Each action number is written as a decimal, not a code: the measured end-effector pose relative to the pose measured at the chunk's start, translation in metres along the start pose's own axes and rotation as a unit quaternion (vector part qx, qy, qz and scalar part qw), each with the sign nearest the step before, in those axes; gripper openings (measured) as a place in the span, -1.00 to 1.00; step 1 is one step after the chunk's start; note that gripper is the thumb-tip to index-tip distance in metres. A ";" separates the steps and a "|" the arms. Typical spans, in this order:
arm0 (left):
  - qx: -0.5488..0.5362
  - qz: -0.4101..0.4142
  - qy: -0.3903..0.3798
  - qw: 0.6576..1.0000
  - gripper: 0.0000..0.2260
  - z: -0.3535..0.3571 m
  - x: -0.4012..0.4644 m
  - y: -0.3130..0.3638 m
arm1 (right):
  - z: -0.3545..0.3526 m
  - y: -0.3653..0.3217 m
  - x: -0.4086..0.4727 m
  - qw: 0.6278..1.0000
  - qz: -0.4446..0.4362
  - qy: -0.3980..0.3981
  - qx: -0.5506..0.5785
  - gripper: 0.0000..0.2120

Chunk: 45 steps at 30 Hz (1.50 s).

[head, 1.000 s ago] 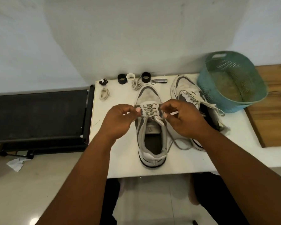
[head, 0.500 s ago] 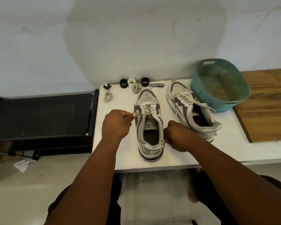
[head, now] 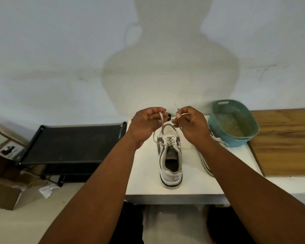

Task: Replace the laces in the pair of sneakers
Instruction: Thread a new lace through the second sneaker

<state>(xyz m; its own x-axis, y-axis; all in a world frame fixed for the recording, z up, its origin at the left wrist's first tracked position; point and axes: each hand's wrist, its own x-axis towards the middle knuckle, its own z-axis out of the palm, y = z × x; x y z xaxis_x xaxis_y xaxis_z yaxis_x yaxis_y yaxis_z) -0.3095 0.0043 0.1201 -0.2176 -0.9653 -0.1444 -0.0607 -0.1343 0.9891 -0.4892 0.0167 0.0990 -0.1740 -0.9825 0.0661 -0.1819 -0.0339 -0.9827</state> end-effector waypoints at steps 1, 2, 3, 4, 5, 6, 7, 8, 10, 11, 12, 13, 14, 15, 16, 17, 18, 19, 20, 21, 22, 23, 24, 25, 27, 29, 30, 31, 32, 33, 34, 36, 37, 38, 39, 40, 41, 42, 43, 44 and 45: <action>0.052 0.034 0.031 0.998 -0.77 0.001 0.000 0.011 | 0.000 -0.014 0.002 1.000 -0.012 0.001 0.006 -0.91; 0.089 0.057 0.062 0.992 -0.82 0.001 0.001 0.019 | 0.001 -0.025 0.003 1.000 -0.024 0.002 0.003 -0.92; 0.110 0.074 0.091 0.987 -0.87 -0.001 0.001 0.031 | 0.002 -0.037 0.005 0.999 -0.039 0.007 -0.005 -0.92; 0.122 0.087 0.112 0.982 -0.90 -0.001 0.001 0.042 | 0.003 -0.047 0.007 0.998 -0.055 0.013 -0.015 -0.90; 0.137 0.101 0.125 0.977 -0.92 -0.001 0.001 0.053 | 0.003 -0.056 0.010 0.997 -0.073 0.021 -0.029 -0.88; 0.169 0.123 0.134 0.969 -0.93 -0.002 0.001 0.065 | 0.003 -0.068 0.013 0.994 -0.095 0.031 -0.043 -0.86; 0.211 0.149 0.138 0.956 -0.91 -0.004 0.001 0.074 | 0.002 -0.078 0.014 0.991 -0.117 0.038 -0.051 -0.85; 0.245 0.179 0.139 0.943 -0.89 -0.006 0.001 0.082 | 0.001 -0.089 0.017 0.988 -0.138 0.042 -0.051 -0.85; 0.234 0.211 0.130 0.940 -0.89 -0.007 0.004 0.092 | 0.000 -0.108 0.020 0.986 -0.163 0.034 -0.031 -0.90; 0.197 0.214 0.122 0.949 -0.91 -0.007 0.003 0.098 | -0.001 -0.118 0.021 0.985 -0.169 0.027 -0.020 -0.93; 0.156 0.212 0.115 0.958 -0.93 -0.006 0.002 0.101 | -0.001 -0.125 0.021 0.985 -0.168 0.023 -0.011 -0.95; 0.112 0.212 0.110 0.965 -0.93 -0.004 -0.002 0.106 | -0.001 -0.131 0.022 0.986 -0.165 0.022 0.000 -0.96; 0.072 0.212 0.106 0.969 -0.91 -0.001 -0.005 0.109 | -0.001 -0.136 0.022 0.987 -0.159 0.022 0.009 -0.97; 0.040 0.214 0.106 0.970 -0.88 0.002 -0.007 0.111 | 0.000 -0.139 0.021 0.987 -0.157 0.024 0.017 -0.97; 0.023 0.219 0.110 0.969 -0.85 0.004 -0.009 0.115 | 0.000 -0.143 0.019 0.987 -0.156 0.028 0.023 -0.96; 0.019 0.223 0.115 0.968 -0.82 0.006 -0.011 0.116 | 0.001 -0.145 0.017 0.987 -0.155 0.031 0.031 -0.93; 0.019 0.224 0.122 0.967 -0.81 0.008 -0.011 0.118 | 0.001 -0.147 0.016 0.987 -0.151 0.037 0.038 -0.91; 0.015 0.225 0.129 0.966 -0.83 0.010 -0.011 0.120 | 0.002 -0.149 0.015 0.987 -0.147 0.042 0.045 -0.90; 0.005 0.229 0.134 0.964 -0.86 0.011 -0.012 0.122 | 0.003 -0.150 0.014 0.988 -0.141 0.047 0.050 -0.91; -0.005 0.238 0.137 0.961 -0.89 0.013 -0.012 0.124 | 0.004 -0.152 0.013 0.988 -0.135 0.050 0.060 -0.91; -0.010 0.248 0.141 0.958 -0.90 0.014 -0.013 0.126 | 0.005 -0.153 0.012 0.987 -0.129 0.053 0.074 -0.92; -0.011 0.256 0.145 0.956 -0.90 0.015 -0.013 0.128 | 0.006 -0.154 0.012 0.986 -0.124 0.057 0.093 -0.92; -0.011 0.262 0.150 0.953 -0.90 0.016 -0.012 0.130 | 0.007 -0.156 0.011 0.984 -0.122 0.064 0.112 -0.91; -0.012 0.264 0.153 0.952 -0.89 0.017 -0.011 0.132 | 0.007 -0.157 0.010 0.982 -0.125 0.071 0.126 -0.89; -0.011 0.262 0.159 0.952 -0.87 0.020 -0.010 0.135 | 0.007 -0.159 0.009 0.978 -0.138 0.081 0.131 -0.89; -0.012 0.261 0.161 0.952 -0.87 0.022 -0.009 0.137 | 0.006 -0.160 0.011 0.977 -0.147 0.088 0.125 -0.91; -0.015 0.260 0.166 0.951 -0.88 0.022 -0.008 0.138 | 0.006 -0.161 0.012 0.977 -0.147 0.092 0.122 -0.92; -0.024 0.257 0.170 0.951 -0.90 0.023 -0.008 0.139 | 0.006 -0.162 0.012 0.977 -0.143 0.096 0.125 -0.93; -0.043 0.250 0.172 0.952 -0.91 0.024 -0.008 0.141 | 0.006 -0.164 0.012 0.976 -0.139 0.098 0.133 -0.93; -0.067 0.243 0.170 0.953 -0.90 0.025 -0.008 0.143 | 0.006 -0.166 0.012 0.975 -0.137 0.099 0.142 -0.92; -0.087 0.236 0.167 0.953 -0.89 0.026 -0.009 0.145 | 0.006 -0.169 0.011 0.975 -0.138 0.096 0.148 -0.92; -0.107 0.229 0.164 0.954 -0.90 0.029 -0.009 0.146 | 0.007 -0.175 0.010 0.973 -0.143 0.084 0.159 -0.91; -0.113 0.226 0.164 0.953 -0.90 0.030 -0.009 0.146 | 0.007 -0.176 0.009 0.972 -0.146 0.076 0.164 -0.90; -0.124 0.223 0.165 0.953 -0.90 0.032 -0.009 0.146 | 0.008 -0.178 0.008 0.972 -0.147 0.071 0.170 -0.89; -0.138 0.218 0.167 0.952 -0.89 0.033 -0.010 0.147 | 0.009 -0.179 0.008 0.972 -0.142 0.068 0.175 -0.89; -0.151 0.213 0.169 0.950 -0.89 0.034 -0.010 0.147 | 0.009 -0.179 0.008 0.972 -0.134 0.068 0.181 -0.89; -0.166 0.209 0.171 0.948 -0.88 0.035 -0.010 0.147 | 0.010 -0.179 0.008 0.972 -0.126 0.066 0.188 -0.88; -0.180 0.206 0.171 0.946 -0.88 0.035 -0.010 0.147 | 0.010 -0.179 0.008 0.972 -0.122 0.063 0.192 -0.87; -0.192 0.203 0.170 0.945 -0.87 0.035 -0.010 0.148 | 0.009 -0.179 0.008 0.972 -0.121 0.060 0.194 -0.87; -0.199 0.201 0.167 0.945 -0.86 0.035 -0.011 0.148 | 0.009 -0.179 0.008 0.972 -0.120 0.058 0.193 -0.86; -0.203 0.200 0.161 0.945 -0.85 0.035 -0.011 0.148 | 0.008 -0.179 0.008 0.972 -0.121 0.054 0.195 -0.86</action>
<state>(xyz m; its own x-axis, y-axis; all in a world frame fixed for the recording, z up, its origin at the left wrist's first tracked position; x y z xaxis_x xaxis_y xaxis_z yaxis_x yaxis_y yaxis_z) -0.3501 0.0032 0.2674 0.1675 -0.9664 0.1950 0.3568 0.2438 0.9018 -0.4506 0.0139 0.2743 -0.2754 -0.9132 0.3003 0.1465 -0.3486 -0.9257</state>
